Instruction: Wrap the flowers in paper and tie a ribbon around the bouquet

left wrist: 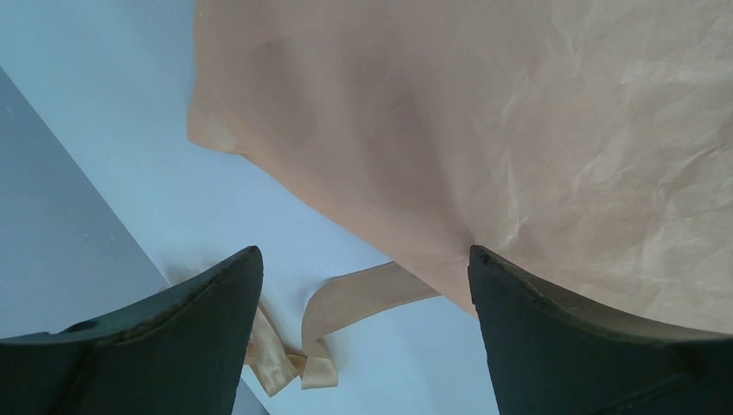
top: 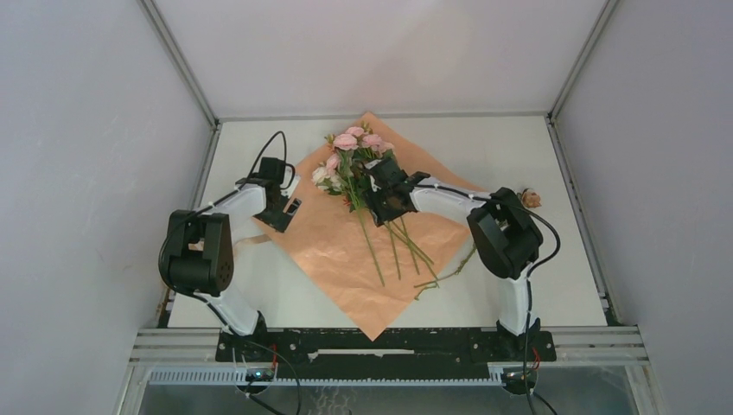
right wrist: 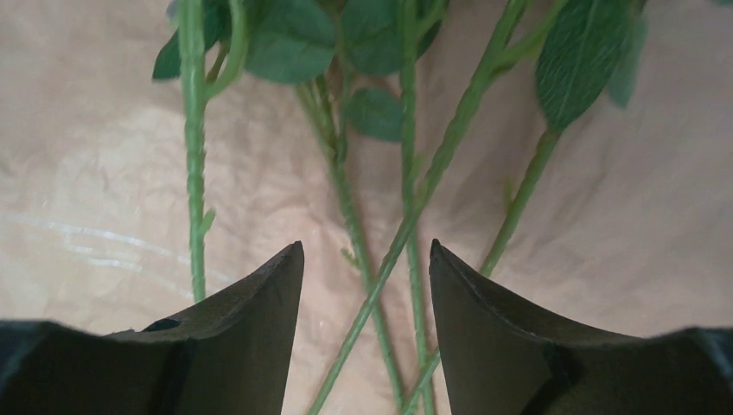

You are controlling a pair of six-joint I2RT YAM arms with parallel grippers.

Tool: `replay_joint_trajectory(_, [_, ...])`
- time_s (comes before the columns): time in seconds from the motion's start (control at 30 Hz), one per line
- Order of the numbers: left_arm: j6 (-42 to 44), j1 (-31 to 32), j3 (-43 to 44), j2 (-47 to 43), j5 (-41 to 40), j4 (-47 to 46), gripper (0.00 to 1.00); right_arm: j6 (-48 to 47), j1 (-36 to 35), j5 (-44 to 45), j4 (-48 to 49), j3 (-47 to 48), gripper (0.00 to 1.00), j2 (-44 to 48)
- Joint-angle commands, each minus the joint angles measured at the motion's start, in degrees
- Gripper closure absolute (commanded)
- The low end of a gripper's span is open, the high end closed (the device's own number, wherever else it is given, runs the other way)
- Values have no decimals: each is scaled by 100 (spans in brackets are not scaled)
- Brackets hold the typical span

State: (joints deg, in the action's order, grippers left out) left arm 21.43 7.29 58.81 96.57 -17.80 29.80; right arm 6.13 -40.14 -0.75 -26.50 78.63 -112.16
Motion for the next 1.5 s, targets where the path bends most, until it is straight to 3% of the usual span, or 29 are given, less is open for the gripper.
replay_joint_trajectory(0.0, [-25, 9, -112, -2, 64, -146, 7, -277, -55, 631, -387, 658, 36, -340])
replay_joint_trajectory(0.23, [-29, 9, -145, -16, 36, -198, 8, -269, -66, 880, -800, 1483, 44, -1094])
replay_joint_trajectory(0.47, [-40, 9, -158, -25, 23, -220, 8, 250, -70, 538, -715, 1679, 87, -1032])
replay_joint_trajectory(0.73, [-68, 27, -130, 2, 7, -237, 9, 1184, 48, 162, -530, 1938, 100, -755])
replay_joint_trajectory(1.0, [-71, 44, -132, 19, -25, -247, 9, 2661, 123, -364, 952, 1436, 100, -768])
replay_joint_trajectory(1.23, [-65, 55, -131, 18, -47, -261, 9, 3189, 37, 443, 1689, 1090, 100, -658])
replay_joint_trajectory(1.37, [-66, 53, -145, 14, -48, -274, 10, 3252, 102, 376, 1660, 1074, 67, -783])
replay_joint_trajectory(1.47, [-73, 54, -169, -2, -56, -303, 9, 3049, 138, 145, 1402, 1220, 52, -762])
